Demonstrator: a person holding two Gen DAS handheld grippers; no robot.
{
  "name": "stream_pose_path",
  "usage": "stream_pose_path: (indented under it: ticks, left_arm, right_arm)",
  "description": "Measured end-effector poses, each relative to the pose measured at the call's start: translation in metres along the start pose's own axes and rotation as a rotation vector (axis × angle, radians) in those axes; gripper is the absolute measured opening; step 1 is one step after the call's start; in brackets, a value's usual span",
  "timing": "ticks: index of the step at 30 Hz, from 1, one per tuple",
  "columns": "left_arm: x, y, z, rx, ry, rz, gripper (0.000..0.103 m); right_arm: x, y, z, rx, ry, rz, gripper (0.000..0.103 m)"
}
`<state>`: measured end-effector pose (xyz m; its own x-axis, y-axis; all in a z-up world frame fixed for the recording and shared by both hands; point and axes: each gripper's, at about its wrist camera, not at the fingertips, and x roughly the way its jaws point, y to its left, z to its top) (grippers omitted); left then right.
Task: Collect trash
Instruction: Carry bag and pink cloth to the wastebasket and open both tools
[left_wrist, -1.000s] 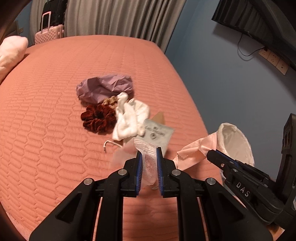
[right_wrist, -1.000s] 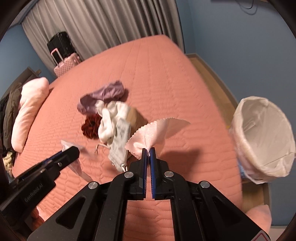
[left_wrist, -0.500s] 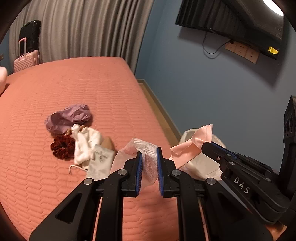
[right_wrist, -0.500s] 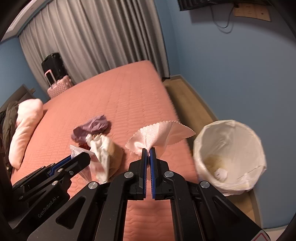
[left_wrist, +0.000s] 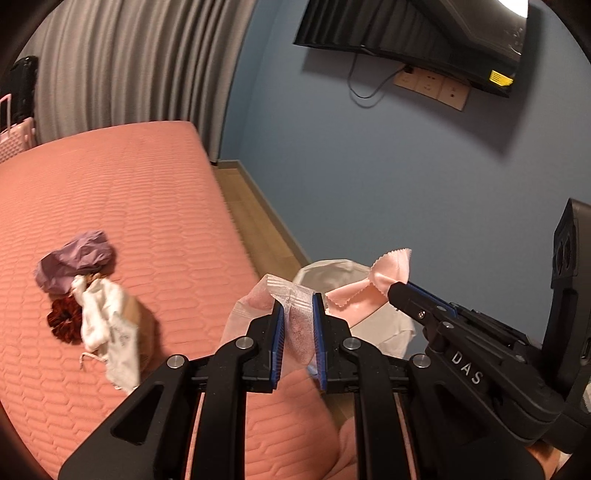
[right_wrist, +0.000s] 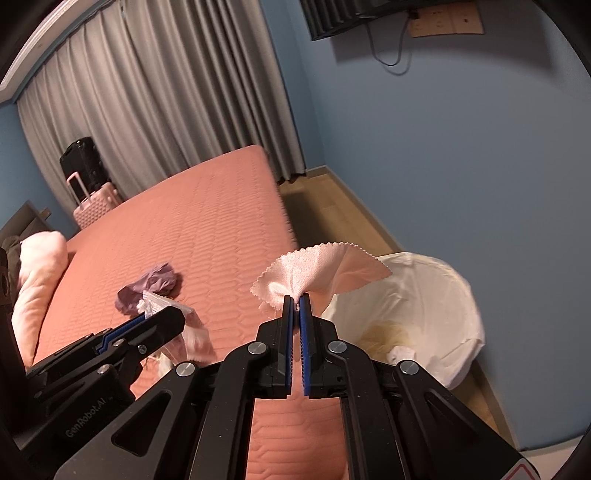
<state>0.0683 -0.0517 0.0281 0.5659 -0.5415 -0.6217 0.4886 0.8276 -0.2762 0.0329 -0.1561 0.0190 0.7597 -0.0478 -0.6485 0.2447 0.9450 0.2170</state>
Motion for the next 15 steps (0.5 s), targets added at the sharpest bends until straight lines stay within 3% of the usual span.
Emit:
stream_pose_path:
  ticks: [15]
  left_arm:
    - [0.052,-0.066,0.021,0.104,0.051,-0.129,0.016]
  right_arm:
    - [-0.008,-0.079,0.018,0.073,-0.040,-0.099,0.003]
